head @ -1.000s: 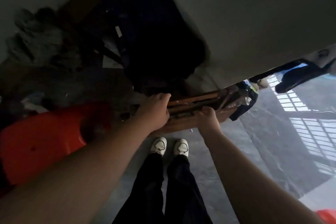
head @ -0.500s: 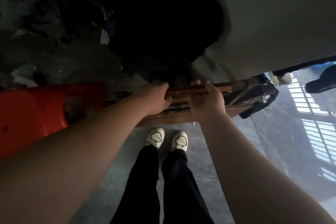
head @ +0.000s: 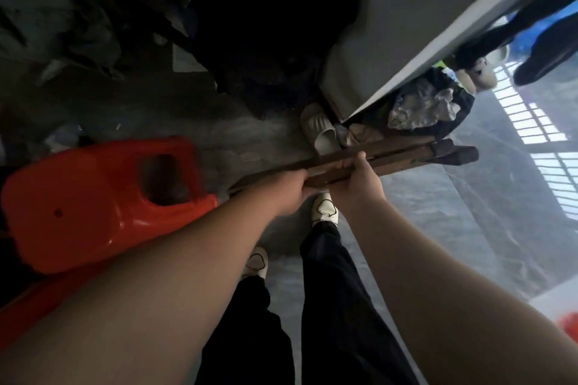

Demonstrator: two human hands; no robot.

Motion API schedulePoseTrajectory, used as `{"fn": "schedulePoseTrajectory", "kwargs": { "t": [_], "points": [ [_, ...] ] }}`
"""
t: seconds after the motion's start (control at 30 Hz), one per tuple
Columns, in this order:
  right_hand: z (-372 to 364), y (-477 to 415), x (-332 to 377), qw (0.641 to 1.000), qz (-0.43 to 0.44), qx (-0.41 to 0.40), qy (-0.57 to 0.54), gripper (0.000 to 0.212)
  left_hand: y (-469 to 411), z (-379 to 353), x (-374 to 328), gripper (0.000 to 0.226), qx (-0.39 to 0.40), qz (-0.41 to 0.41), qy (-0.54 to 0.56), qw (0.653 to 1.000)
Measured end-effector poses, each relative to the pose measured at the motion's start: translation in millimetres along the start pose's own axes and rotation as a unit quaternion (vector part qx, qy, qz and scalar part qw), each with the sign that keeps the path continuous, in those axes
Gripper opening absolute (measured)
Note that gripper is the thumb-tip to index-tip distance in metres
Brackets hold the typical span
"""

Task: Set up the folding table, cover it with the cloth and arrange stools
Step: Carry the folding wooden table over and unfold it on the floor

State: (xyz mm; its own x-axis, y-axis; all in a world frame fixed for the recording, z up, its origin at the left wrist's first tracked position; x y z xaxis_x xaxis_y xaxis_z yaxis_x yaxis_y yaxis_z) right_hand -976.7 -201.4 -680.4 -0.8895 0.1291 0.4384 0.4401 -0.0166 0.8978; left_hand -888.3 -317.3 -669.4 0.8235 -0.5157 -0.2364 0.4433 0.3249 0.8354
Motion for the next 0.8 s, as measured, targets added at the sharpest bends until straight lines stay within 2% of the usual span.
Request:
{"fn": "schedulePoseTrajectory", "kwargs": {
  "t": [0.1, 0.27, 0.5, 0.63, 0.8],
  "points": [
    [26, 16, -10, 0.998, 0.002, -0.007, -0.064, 0.025, 25, -25, -5, 0.038, -0.013, -0.022, -0.03, 0.999],
    [70, 69, -28, 0.992, 0.034, 0.018, -0.122, 0.022, 99, -51, -3, 0.032, -0.073, -0.066, -0.053, 0.994],
    [127, 194, -41, 0.984, 0.1, 0.071, -0.131, 0.013, 237, -67, 9, 0.032, -0.031, -0.119, -0.013, 0.992],
    [179, 255, -37, 0.986, 0.141, 0.021, -0.088, 0.027, 317, -79, 2, 0.029, -0.057, -0.155, -0.023, 0.986],
    [250, 321, -57, 0.979, 0.163, 0.004, -0.124, 0.017, 395, -134, -1, 0.029, -0.034, -0.176, -0.008, 0.984]
  ]
}}
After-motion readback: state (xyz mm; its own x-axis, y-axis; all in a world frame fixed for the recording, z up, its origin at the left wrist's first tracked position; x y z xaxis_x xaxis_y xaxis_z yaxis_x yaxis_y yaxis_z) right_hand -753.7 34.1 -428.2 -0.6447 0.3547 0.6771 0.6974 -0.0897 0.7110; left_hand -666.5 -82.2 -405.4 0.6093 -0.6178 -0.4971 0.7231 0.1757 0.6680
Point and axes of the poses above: each hand's wrist, its own y-axis away from the middle knuckle, its own z-axis out of the back of the hand, x = y × z, the point moved 7 cm from there along -y, towards the middle knuckle, and after that the axes turned 11 degrees about z, right-handed, at the moved point
